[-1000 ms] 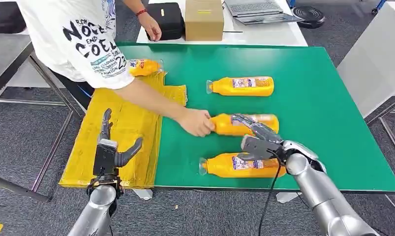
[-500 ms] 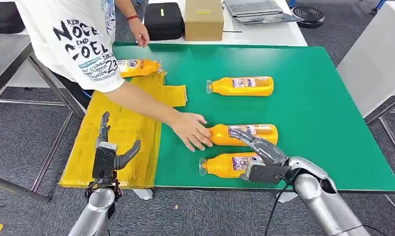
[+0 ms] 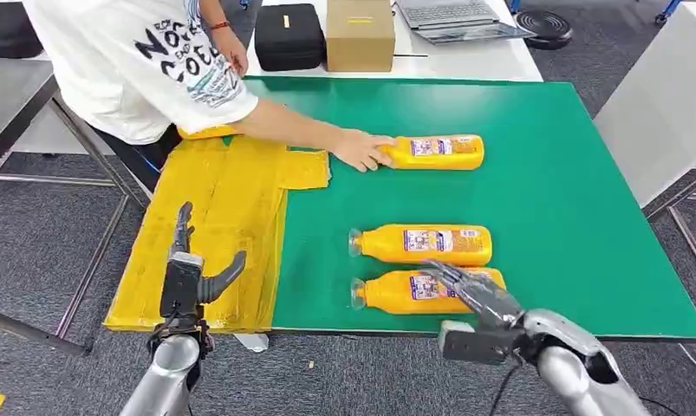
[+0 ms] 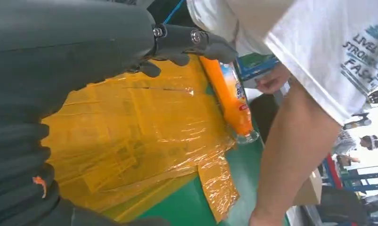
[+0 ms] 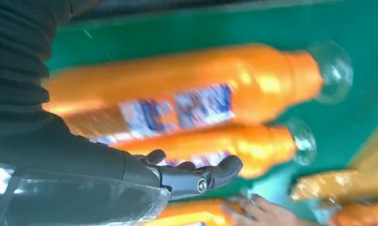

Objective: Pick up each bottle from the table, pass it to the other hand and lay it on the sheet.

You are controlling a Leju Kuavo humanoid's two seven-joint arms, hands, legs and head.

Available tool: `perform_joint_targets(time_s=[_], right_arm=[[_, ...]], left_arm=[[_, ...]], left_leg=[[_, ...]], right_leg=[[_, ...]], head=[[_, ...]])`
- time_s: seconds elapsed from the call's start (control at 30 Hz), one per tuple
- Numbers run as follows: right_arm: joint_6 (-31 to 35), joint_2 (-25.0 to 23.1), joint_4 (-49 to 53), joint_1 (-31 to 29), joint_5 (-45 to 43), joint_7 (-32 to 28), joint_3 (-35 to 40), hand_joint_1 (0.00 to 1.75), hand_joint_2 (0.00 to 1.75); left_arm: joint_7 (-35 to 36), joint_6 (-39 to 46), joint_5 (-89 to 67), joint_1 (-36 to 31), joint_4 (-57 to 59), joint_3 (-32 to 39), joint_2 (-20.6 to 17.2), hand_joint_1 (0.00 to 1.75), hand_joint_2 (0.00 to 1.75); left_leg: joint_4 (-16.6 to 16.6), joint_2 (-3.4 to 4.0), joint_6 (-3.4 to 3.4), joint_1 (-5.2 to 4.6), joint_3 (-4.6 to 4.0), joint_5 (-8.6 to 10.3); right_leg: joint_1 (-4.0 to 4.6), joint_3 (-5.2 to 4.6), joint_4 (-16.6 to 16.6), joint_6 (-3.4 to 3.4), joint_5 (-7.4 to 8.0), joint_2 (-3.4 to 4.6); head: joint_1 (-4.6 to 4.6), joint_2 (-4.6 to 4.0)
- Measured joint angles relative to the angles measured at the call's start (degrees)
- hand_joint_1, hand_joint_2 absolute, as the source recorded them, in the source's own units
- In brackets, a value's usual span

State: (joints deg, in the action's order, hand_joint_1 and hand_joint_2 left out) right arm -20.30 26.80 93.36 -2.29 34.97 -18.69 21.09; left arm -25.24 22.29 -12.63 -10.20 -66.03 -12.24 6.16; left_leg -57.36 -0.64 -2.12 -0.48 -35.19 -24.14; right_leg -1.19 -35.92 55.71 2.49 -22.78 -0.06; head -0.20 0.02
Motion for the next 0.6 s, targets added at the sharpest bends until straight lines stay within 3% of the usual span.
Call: perform_joint_targets(time_s=[0.27,0.6], right_arm=[[0.5,4.9,5.2,7.7,-0.2,1.2,-3.8,0.00,1.75],[2.3,4.9,5.5,10.0,1.0,2.9,-6.1,0.00,1.75]], left_arm=[[0.1,0.0,0.7,0.8,0.0,0.1,-0.3,0.00,1.75],[-0.1,0.5,1.2,1.0,0.0,0.1,-0.3,0.00,1.75]], left_leg=[[0.0,0.06,0.00,0.00,0.04,-0.03],[0.0,0.08,0.00,0.01,0.06,-0.01]], right_leg=[[0.00,0.01,0.0,0.00,0.00,0.03],[0.01,0.02,0.0,-0.01,0.00,0.03]], head=[[0.00,0.00],[0.00,-0.02]])
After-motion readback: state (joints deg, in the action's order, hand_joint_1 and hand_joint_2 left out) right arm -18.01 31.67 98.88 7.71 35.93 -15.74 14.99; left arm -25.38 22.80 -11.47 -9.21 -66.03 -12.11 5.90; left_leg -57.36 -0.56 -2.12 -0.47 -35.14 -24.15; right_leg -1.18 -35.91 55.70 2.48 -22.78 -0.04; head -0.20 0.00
